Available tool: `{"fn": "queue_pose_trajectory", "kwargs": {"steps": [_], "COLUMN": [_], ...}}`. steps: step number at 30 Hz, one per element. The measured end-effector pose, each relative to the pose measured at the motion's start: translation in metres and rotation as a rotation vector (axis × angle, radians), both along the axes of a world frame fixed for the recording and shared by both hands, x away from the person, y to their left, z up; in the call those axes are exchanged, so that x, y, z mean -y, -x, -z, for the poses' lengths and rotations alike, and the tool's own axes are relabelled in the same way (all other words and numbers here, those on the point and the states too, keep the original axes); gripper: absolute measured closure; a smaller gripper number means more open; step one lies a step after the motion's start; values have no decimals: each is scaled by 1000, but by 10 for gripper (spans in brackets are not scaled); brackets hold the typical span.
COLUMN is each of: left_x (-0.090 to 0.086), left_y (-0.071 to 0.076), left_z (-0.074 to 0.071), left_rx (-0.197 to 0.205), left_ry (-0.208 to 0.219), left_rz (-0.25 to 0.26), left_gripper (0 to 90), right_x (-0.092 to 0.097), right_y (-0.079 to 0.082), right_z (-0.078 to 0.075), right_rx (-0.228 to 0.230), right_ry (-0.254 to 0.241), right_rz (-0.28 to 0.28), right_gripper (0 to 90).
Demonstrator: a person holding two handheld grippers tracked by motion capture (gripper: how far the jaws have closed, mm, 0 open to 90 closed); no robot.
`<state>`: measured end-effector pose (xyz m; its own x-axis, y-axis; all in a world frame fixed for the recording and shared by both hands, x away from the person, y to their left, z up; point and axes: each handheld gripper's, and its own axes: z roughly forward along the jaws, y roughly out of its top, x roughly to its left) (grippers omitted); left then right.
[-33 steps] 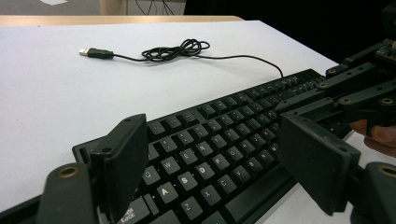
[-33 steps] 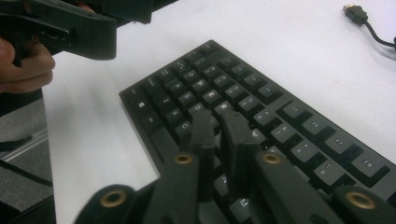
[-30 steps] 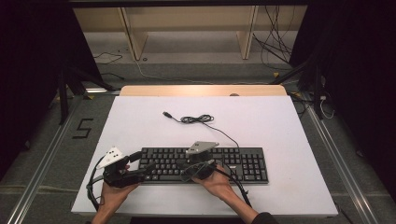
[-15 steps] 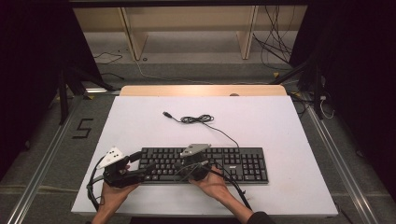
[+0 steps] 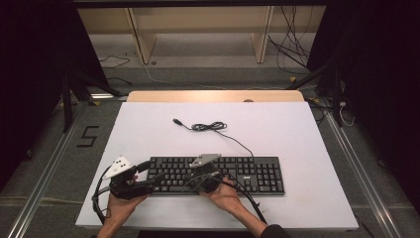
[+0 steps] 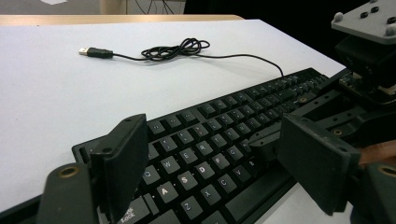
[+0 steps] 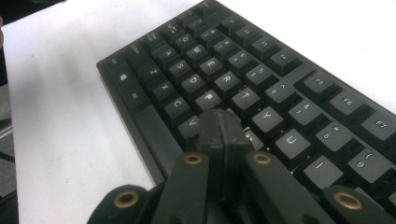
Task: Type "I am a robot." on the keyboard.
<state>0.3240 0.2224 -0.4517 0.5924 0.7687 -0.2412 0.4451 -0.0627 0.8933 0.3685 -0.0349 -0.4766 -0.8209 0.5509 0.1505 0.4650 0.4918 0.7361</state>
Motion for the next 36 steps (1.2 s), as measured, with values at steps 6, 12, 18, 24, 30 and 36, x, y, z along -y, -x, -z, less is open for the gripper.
{"fn": "queue_pose_trajectory", "kwargs": {"steps": [6, 12, 18, 24, 30, 36], "left_x": [0, 1, 0, -1, -1, -1], "left_y": [0, 0, 0, 0, 0, 0], "left_z": [0, 0, 0, 0, 0, 0], "left_rx": [0, -1, 0, -1, 1, 0], "left_ry": [0, -1, -1, -1, -2, -2], "left_rz": [1, 0, -1, 0, 0, 0], "left_gripper": [242, 242, 242, 242, 242, 242], "right_x": [-1, -4, -1, 11, 22, 31], "right_y": [-1, 2, 0, -5, -7, -10], "right_z": [4, 7, 4, -9, -17, -22], "right_rx": [-4, 19, 0, 19, 23, 27], "right_ry": [15, 34, 12, -66, -107, -121], "right_rz": [2, -4, 5, 28, 49, 64], "right_gripper": [900, 900, 900, 838, 571, 415]}}
